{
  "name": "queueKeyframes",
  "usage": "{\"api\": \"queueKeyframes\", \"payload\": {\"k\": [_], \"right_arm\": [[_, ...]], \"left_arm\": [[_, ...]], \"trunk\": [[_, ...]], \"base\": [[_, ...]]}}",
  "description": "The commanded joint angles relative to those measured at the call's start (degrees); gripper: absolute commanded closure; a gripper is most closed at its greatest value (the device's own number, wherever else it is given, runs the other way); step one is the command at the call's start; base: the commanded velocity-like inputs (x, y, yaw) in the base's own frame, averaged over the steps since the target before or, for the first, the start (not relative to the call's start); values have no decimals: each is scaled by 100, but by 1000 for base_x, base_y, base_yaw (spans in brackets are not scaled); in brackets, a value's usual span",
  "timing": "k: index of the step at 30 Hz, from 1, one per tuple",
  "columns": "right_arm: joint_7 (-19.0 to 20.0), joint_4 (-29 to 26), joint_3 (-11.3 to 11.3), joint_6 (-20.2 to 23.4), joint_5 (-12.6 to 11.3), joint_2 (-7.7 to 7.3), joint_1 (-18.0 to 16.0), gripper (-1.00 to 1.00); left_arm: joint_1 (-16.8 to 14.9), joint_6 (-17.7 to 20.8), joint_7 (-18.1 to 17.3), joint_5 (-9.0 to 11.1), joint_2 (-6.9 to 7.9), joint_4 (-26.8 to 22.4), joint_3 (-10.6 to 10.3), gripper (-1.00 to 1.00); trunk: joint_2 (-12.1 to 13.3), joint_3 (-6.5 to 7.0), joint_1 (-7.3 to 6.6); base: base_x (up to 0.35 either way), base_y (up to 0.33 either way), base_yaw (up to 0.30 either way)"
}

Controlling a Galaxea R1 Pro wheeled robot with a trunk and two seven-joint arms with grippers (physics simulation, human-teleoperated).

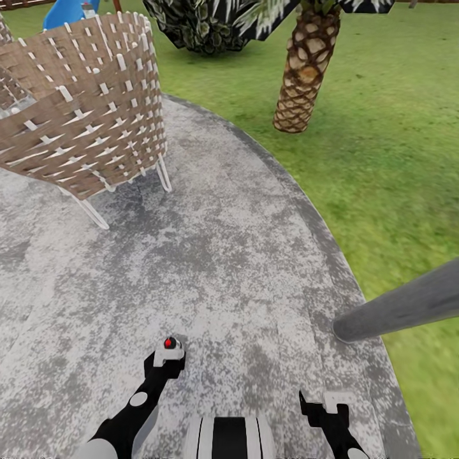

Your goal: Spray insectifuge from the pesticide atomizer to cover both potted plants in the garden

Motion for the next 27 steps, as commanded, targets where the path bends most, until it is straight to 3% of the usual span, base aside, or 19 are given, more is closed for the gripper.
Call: {"api": "queueKeyframes", "payload": {"k": [1,9,14,27], "right_arm": [[-17,3,6,-17,-3,-1,-2,-100],[-18,3,6,-17,-3,-1,-2,-100],[-18,3,6,-17,-3,-1,-2,-100],[-18,-6,6,-17,-3,-1,-2,-100]], "left_arm": [[-4,-22,33,27,4,3,-43,-100],[-6,-24,32,29,13,4,-37,-100],[-6,-29,26,35,14,4,-37,-100],[3,-40,24,34,13,6,-35,-100]], "trunk": [[-1,-11,-1],[-1,-24,-1],[-5,-108,7],[-5,-121,7]], "base": [[0,0,0],[0,0,0],[0,0,0],[49,0,0]]}}
